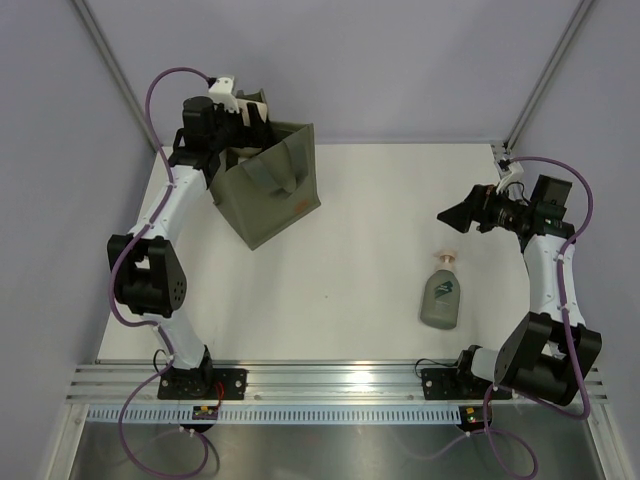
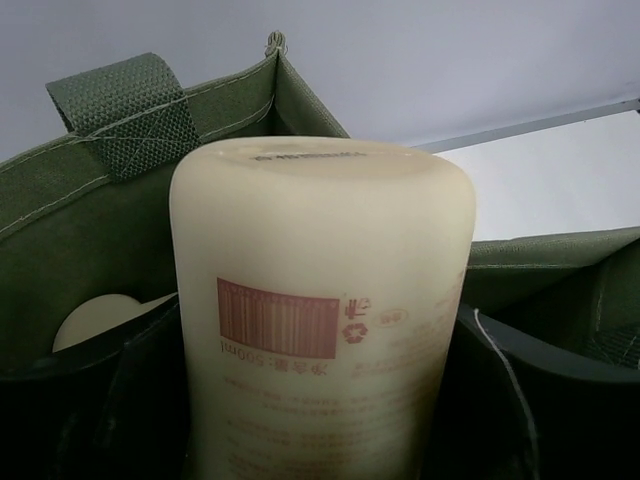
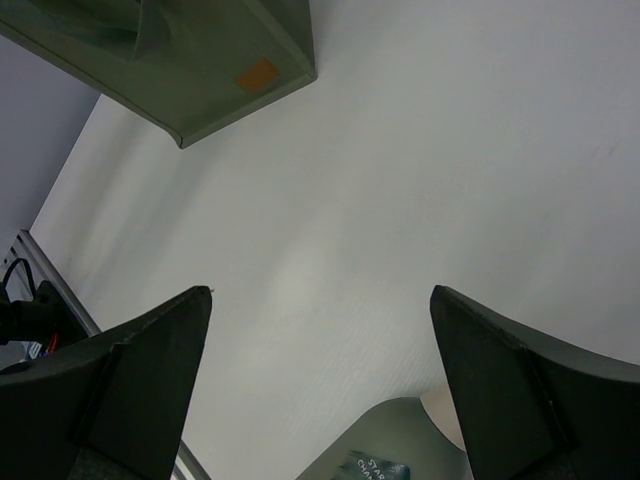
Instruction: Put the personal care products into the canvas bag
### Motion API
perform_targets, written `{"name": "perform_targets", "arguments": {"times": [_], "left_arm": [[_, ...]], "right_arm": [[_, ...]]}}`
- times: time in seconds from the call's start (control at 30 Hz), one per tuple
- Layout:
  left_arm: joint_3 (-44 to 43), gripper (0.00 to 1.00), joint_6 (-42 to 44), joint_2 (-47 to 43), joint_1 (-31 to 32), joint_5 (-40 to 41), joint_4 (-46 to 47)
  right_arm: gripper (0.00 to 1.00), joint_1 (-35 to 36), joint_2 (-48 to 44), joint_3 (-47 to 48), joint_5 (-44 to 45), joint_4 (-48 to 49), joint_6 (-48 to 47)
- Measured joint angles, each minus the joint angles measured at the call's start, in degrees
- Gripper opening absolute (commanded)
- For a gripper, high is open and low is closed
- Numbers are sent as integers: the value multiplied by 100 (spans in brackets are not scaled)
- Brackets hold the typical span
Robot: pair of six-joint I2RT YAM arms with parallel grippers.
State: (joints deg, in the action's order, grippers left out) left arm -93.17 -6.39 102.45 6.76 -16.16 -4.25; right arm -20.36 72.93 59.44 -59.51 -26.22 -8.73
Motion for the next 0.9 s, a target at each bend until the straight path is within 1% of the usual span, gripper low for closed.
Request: {"name": "perform_targets", "arguments": {"times": [0.03,0.07,0.3,0.6,0.7,0.77,0.83,0.9], "left_arm": [[0,92,11,0,0,0,-2],[0,99,11,-2,0,0,33],[0,99,37,-348,0,-22,170],[-2,99,37,-568,0,-81,216],[20,99,26,-728,0,-74,149],[164,99,-15,-990,0,-52,116],[428,99,-72,-1403,-15,-33,48],[734,99,-160,-1910,-50,-26,7]], "right_arm": [[99,0,9,0,2,-17,-11],[99,0,13,0,2,-20,-26],[100,0,24,0,7,-22,-96],[100,0,59,0,129,-157,-271],[100,0,79,2,367,-315,-350],[100,0,105,59,664,-501,-365],[100,4,114,162,1069,-662,-365],[99,33,66,234,1655,-706,-293]]}}
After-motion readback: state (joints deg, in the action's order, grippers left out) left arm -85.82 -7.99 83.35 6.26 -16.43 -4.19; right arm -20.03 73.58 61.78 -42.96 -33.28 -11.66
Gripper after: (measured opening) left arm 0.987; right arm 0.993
